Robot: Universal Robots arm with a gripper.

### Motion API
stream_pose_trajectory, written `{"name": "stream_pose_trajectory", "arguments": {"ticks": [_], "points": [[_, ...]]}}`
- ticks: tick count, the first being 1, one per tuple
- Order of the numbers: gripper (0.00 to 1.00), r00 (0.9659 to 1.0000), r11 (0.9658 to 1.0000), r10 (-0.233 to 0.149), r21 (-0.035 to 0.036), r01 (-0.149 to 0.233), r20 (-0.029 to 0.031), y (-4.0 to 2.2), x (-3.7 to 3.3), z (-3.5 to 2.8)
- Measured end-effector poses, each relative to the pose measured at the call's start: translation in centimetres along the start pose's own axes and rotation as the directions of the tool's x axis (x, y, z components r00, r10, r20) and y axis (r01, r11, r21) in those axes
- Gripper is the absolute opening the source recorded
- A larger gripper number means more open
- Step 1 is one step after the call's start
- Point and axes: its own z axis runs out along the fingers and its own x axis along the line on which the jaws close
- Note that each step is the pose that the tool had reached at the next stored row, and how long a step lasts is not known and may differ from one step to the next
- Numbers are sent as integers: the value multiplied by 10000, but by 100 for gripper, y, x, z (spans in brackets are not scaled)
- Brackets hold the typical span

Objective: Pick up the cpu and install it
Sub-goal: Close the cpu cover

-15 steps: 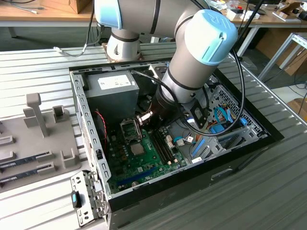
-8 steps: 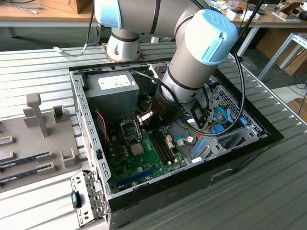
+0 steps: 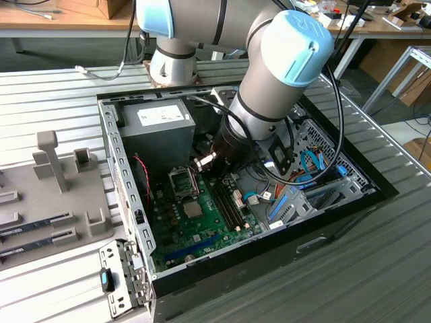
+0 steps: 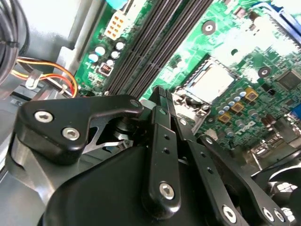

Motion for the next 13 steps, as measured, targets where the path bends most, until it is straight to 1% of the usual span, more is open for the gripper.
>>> {"name": "stream_pose_trajectory", "arguments": {"ticks": [3,4,5,6,8,9,10,13], "points": [[11,10000,10000,-58,5,58,-9,61,-21,5],[11,10000,10000,-86,6,86,-13,93,-28,9],[11,9999,9999,-109,4,109,-19,104,-33,10],[11,9999,9999,-135,-13,135,-29,112,-41,10],[11,9998,9997,-193,-114,193,-55,121,-64,9],[11,9997,9996,-235,-187,233,-66,129,-81,10],[11,9996,9993,-287,-228,285,-74,139,-91,14],[11,9991,9988,-408,-269,405,-88,157,-99,25]]}}
